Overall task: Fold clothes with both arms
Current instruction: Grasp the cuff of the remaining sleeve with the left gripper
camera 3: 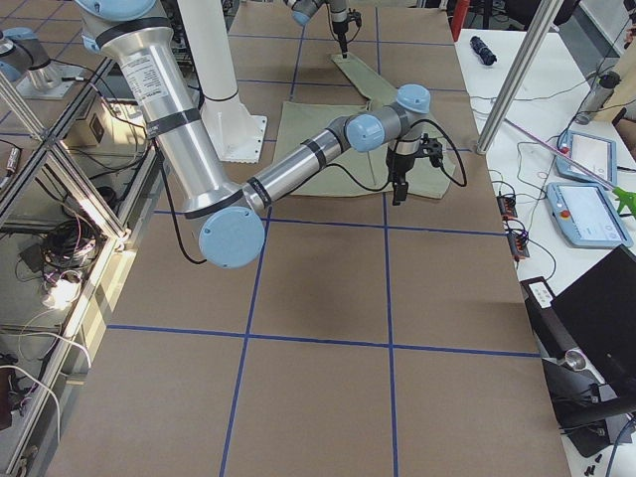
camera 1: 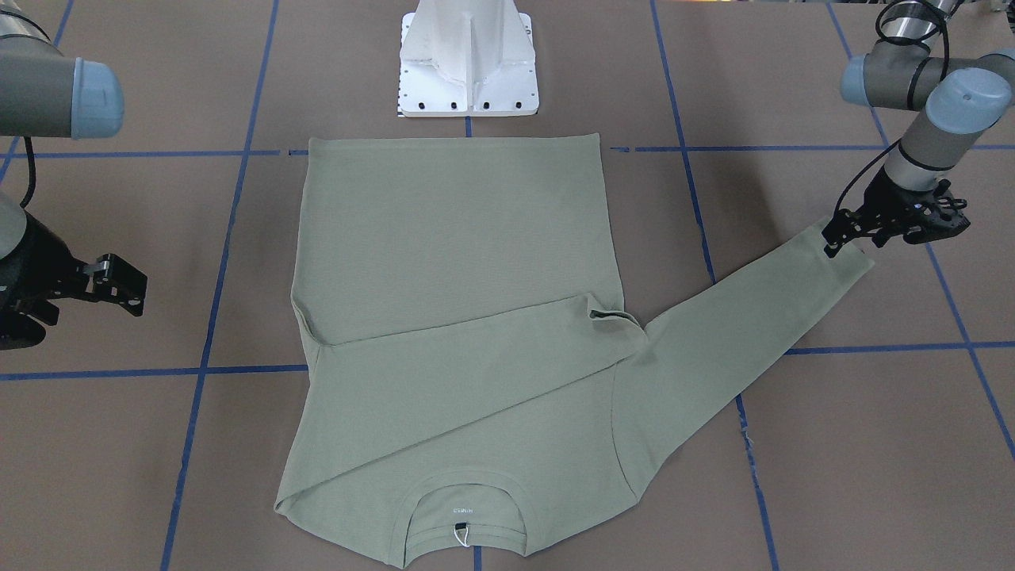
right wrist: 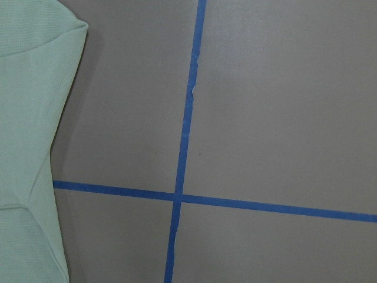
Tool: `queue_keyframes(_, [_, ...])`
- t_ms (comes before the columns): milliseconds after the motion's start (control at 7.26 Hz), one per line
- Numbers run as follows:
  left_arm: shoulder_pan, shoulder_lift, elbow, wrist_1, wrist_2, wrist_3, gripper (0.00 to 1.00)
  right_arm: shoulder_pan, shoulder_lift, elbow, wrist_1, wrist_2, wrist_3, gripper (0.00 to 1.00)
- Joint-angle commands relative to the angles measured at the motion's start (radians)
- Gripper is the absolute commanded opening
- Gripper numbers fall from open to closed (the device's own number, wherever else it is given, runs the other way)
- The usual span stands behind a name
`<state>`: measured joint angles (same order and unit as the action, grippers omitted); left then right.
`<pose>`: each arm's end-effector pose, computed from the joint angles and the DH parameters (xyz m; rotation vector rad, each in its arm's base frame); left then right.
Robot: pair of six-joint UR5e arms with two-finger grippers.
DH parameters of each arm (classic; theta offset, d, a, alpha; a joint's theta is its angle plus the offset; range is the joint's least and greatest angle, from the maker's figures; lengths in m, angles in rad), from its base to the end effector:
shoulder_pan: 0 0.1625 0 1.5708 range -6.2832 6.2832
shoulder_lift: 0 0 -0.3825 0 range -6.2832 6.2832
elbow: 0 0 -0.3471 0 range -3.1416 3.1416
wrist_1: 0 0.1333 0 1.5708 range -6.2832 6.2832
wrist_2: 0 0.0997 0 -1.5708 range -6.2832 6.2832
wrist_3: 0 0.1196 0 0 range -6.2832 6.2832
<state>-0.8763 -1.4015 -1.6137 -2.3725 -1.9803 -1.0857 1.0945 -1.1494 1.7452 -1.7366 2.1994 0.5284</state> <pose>0.2070 -0.3824 0.6066 0.1131 0.7663 -0.2333 -0.2075 -0.5396 0.3631 0.0663 -0.7421 -0.0855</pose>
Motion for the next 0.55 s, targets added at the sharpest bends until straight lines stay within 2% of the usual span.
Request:
queue_keyframes(0, [-0.001,0.013,0.003,-0.043,-0.003,-0.011,0.99,-0.001,0.002,0.002,0.0,-0.001,0.001,1.0])
queue_keyframes(413, [0.003,0.01,0.008,-0.04,-0.002,-0.023,0.99,-0.001,0.0,0.0,0.0,-0.003,0.001,1.0])
